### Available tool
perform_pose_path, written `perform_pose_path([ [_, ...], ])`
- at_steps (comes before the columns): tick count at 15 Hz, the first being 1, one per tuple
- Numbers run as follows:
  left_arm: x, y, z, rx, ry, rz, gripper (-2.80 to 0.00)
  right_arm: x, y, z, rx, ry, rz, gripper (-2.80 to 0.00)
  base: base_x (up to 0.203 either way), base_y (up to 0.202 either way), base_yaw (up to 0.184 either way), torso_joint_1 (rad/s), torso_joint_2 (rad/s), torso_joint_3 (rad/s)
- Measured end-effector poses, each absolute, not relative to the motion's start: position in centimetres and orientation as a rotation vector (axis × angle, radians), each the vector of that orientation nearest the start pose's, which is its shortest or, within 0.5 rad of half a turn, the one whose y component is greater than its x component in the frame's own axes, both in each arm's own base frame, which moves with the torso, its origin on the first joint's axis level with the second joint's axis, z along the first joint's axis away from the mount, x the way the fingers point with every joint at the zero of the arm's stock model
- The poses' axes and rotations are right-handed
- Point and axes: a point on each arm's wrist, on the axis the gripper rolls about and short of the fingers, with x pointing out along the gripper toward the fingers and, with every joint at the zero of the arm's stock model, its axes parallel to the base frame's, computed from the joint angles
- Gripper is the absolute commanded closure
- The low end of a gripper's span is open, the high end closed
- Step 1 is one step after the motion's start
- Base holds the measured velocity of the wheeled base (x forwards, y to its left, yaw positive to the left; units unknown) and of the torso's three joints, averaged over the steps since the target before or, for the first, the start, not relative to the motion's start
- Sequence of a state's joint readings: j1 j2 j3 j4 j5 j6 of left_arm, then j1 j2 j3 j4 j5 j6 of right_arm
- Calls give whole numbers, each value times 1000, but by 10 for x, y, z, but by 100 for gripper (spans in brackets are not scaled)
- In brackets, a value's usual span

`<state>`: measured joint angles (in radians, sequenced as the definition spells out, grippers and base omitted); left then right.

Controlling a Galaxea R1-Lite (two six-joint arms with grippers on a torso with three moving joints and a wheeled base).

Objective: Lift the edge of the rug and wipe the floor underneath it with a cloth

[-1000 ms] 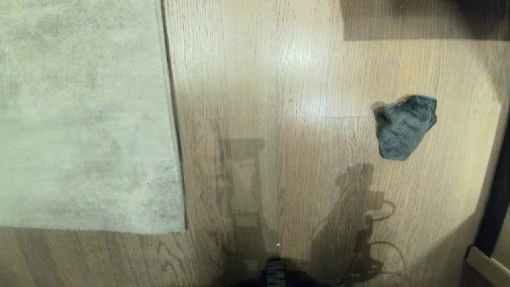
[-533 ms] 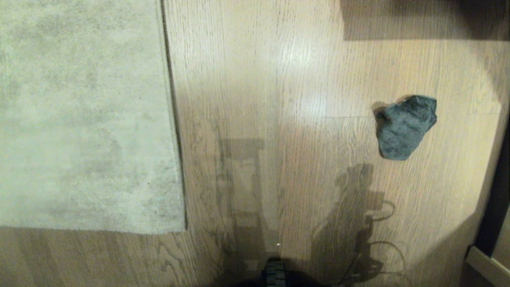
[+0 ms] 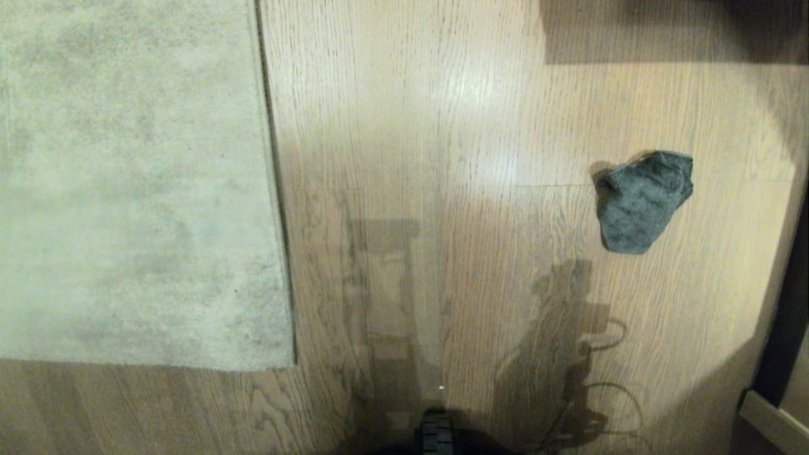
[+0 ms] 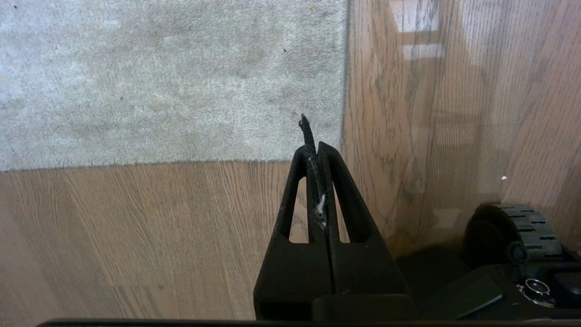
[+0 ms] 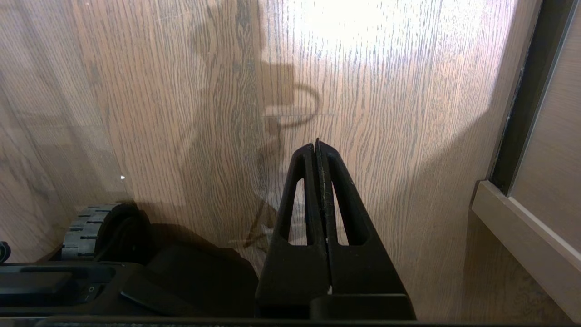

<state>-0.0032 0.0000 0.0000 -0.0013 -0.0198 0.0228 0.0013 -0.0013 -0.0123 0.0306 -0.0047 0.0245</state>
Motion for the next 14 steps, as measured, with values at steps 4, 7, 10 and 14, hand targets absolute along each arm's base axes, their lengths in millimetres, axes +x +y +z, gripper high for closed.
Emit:
perform_pose_path([
  [4,-23,0,76,23,-2,-23,0,-24,0,76,24,17,-3,0,0,0,0,0,0,0],
  [7,-23,0,76,23,-2,-23,0,-24,0,76,24,17,-3,0,0,0,0,0,0,0],
  [10,-23,0,76,23,-2,-23,0,-24,0,76,24,17,-3,0,0,0,0,0,0,0],
  [14,-23,0,76,10,-1,-23,0,-24,0,76,24,17,-4,0,0,0,0,0,0,0],
])
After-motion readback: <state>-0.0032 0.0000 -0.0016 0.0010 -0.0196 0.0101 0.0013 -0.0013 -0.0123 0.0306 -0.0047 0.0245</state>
